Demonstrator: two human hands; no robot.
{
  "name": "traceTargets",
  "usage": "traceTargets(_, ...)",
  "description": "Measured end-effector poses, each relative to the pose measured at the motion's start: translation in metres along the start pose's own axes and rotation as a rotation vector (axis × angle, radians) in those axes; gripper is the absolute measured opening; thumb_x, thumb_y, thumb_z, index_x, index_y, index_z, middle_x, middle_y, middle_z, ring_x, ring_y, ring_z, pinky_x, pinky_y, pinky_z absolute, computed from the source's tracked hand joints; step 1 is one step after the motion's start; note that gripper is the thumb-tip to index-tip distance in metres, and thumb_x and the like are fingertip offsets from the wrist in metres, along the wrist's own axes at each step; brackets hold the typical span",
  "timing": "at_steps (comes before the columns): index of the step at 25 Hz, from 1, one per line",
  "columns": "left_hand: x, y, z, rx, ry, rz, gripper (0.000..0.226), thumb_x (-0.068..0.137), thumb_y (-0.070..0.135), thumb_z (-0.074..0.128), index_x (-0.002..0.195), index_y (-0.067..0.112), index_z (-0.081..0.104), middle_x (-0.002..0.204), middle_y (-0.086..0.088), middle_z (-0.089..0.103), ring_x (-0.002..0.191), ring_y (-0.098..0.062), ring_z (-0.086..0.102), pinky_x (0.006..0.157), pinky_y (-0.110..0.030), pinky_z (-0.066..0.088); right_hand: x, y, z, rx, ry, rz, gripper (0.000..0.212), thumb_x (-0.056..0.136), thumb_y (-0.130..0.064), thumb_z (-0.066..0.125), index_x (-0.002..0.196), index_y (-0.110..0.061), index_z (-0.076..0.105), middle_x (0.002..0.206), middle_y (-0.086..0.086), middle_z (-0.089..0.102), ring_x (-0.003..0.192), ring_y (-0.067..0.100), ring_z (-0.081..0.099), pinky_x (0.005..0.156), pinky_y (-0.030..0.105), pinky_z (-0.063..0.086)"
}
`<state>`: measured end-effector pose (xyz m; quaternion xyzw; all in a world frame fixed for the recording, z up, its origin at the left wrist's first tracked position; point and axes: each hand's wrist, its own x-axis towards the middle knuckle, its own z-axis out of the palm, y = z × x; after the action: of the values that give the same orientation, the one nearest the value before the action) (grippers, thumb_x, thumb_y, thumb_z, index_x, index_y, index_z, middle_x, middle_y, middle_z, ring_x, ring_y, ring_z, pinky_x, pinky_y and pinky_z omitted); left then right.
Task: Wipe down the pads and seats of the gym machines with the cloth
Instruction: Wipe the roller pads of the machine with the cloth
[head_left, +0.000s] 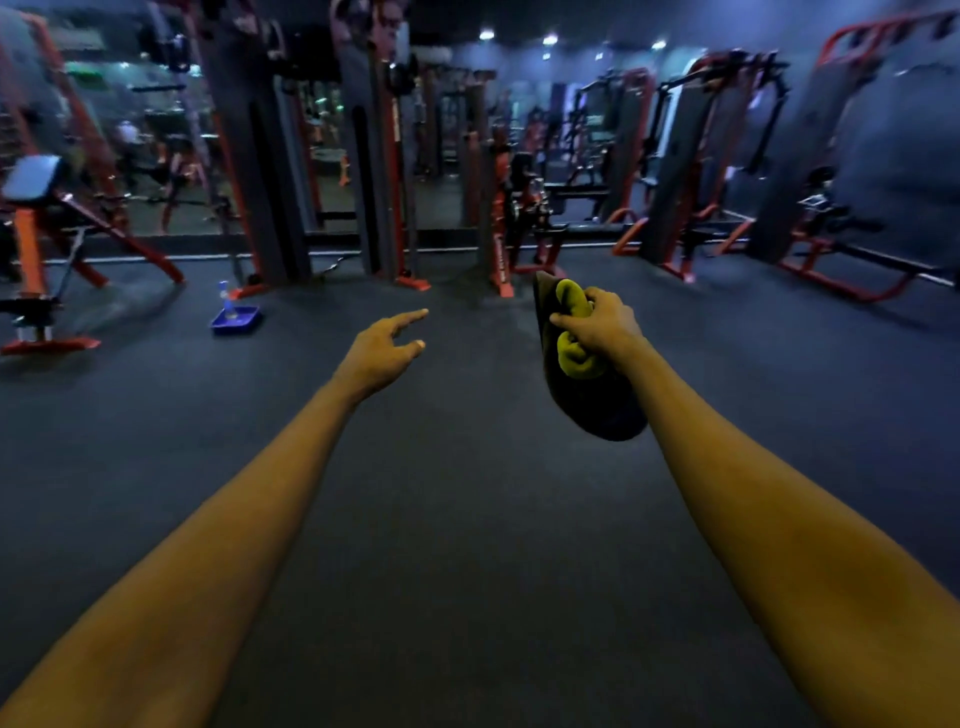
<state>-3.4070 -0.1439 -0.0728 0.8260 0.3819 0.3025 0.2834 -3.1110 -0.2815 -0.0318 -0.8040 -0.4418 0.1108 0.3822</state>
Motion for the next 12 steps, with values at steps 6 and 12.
traceTargets(6, 0.111, 0.015, 0.006, 0.005, -0.065, 0.122, 0.053, 0.092, 0.027, 0.065, 0.142, 0.039, 0.053, 0.141, 0.001, 0.059, 0.130, -0.019, 0.053, 0.106, -0.033, 0.040, 0.057, -0.009, -0.027, 0.011, 0.122, 0.031, 0.043, 0.088, -0.046, 0.074, 0.124, -0.024, 0.064, 0.109, 0.003, 0.067, 0.100, 0.022, 0.063, 0.087, 0.037, 0.052)
traceTargets(12, 0.208, 0.006, 0.020, 0.042, -0.103, 0.190, 0.052, 0.094, 0.023, 0.064, 0.144, 0.031, 0.052, 0.143, -0.004, 0.056, 0.131, -0.022, 0.052, 0.104, -0.032, 0.039, 0.145, -0.021, -0.026, 0.011, 0.158, 0.008, 0.042, 0.088, -0.044, 0.075, 0.125, -0.024, 0.065, 0.111, 0.003, 0.068, 0.103, 0.022, 0.063, 0.097, 0.043, 0.053)
